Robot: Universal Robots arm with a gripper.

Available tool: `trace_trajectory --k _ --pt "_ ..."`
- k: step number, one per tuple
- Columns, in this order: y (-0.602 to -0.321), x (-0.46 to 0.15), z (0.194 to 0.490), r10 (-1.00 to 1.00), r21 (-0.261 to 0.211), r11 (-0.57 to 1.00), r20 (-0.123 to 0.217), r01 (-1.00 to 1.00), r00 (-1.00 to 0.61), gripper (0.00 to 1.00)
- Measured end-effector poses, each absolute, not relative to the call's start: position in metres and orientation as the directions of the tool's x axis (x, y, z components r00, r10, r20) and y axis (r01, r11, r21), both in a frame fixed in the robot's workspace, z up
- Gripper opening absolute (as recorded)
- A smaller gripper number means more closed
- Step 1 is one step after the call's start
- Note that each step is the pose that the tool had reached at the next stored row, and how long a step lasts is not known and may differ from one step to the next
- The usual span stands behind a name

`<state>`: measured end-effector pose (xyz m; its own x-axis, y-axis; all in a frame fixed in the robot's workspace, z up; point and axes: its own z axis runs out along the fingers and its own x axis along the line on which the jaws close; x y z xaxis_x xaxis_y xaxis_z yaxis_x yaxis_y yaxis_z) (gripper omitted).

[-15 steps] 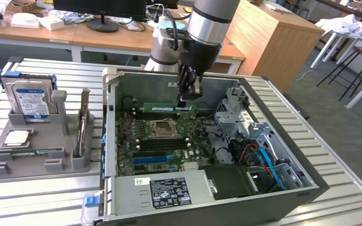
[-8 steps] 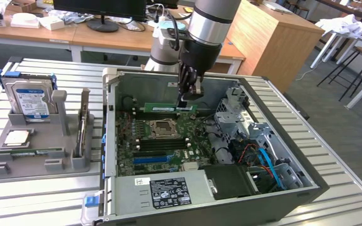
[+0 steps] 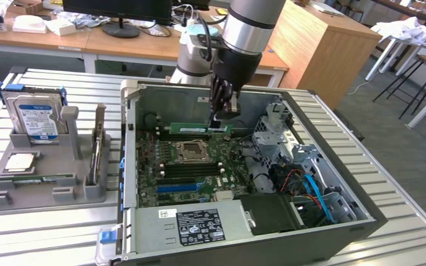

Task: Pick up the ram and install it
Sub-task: 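Insert the ram into the slot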

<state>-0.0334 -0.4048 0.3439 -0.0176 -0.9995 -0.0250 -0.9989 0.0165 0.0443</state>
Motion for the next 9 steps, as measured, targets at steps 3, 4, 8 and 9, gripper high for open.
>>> trace_trajectory --k 3,4,8,9 --pt "-0.4071 -0.0334 0.3439 -1.000 0.044 0.017 -0.025 -0.999 -0.018 0.11" --pt "-0.4077 -0.0334 0.3439 -1.000 0.044 0.016 -0.025 -0.999 -0.018 0.11" --pt "-0.4092 -0.0334 0.3439 -1.000 0.044 0.017 -0.025 -0.999 -0.018 0.11" --pt "-0.4091 -0.0334 0.3439 -1.000 0.044 0.017 -0.025 -0.999 -0.018 0.11"
